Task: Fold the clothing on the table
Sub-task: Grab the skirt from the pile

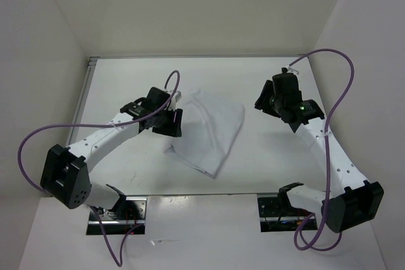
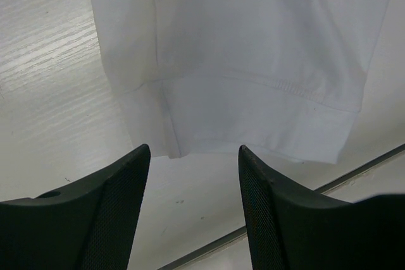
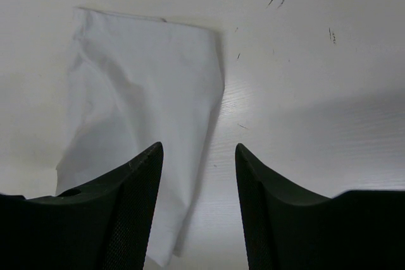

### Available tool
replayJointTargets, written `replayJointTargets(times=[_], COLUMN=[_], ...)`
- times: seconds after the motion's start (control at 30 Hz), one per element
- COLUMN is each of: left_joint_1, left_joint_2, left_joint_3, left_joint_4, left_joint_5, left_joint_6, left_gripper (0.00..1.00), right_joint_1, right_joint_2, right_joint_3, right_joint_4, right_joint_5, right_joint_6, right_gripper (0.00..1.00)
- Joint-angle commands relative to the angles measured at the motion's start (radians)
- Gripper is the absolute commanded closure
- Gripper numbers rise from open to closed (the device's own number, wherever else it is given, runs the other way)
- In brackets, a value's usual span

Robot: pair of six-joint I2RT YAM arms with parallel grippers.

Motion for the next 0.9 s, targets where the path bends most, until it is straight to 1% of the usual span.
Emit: replayJointTargets(times=[0.0, 0.13, 0.27, 0.37, 0.53, 0.57, 0.63, 0.77, 0.87], left_joint_1=[-0.025, -0.056, -0.092, -0.119, -0.119, -0.119, -0.119, -0.129, -0.148], left_joint_2=[0.028, 0.051, 0.112, 0.123, 0.134, 0.144, 0.183, 0.25, 0.27], left_joint_3=[0.021, -0.01, -0.01, -0.01, -0.001, -0.001, -0.001, -0.001, -0.001], left_joint_4=[-0.002, 0.017, 0.028, 0.019, 0.019, 0.01, 0.001, -0.024, -0.024], left_joint_5=[-0.028, -0.049, -0.115, -0.2, -0.221, -0.221, -0.221, -0.267, -0.255], left_joint_6=[-0.006, -0.006, -0.025, -0.035, -0.044, -0.044, -0.055, -0.076, -0.076], left_gripper=[0.34, 0.34, 0.38, 0.38, 0.4, 0.43, 0.46, 0.55, 0.81], right_joint_1=[-0.007, -0.007, -0.007, -0.007, -0.007, -0.007, -0.007, -0.007, -0.016], right_joint_2=[-0.022, -0.022, -0.022, -0.022, -0.04, -0.04, -0.04, -0.04, -0.049], right_joint_3=[-0.011, -0.011, -0.011, -0.011, -0.02, -0.02, -0.02, -0.029, -0.039], right_joint_4=[0.008, 0.008, -0.002, -0.012, -0.012, -0.012, -0.021, -0.022, -0.022], right_joint_5=[-0.002, -0.002, -0.002, -0.002, -0.002, -0.002, -0.002, -0.002, 0.008], right_joint_6=[0.006, 0.006, 0.006, 0.006, 0.006, 0.006, -0.003, -0.003, -0.003], right_gripper=[0.45, 0.45, 0.45, 0.45, 0.45, 0.45, 0.45, 0.45, 0.45])
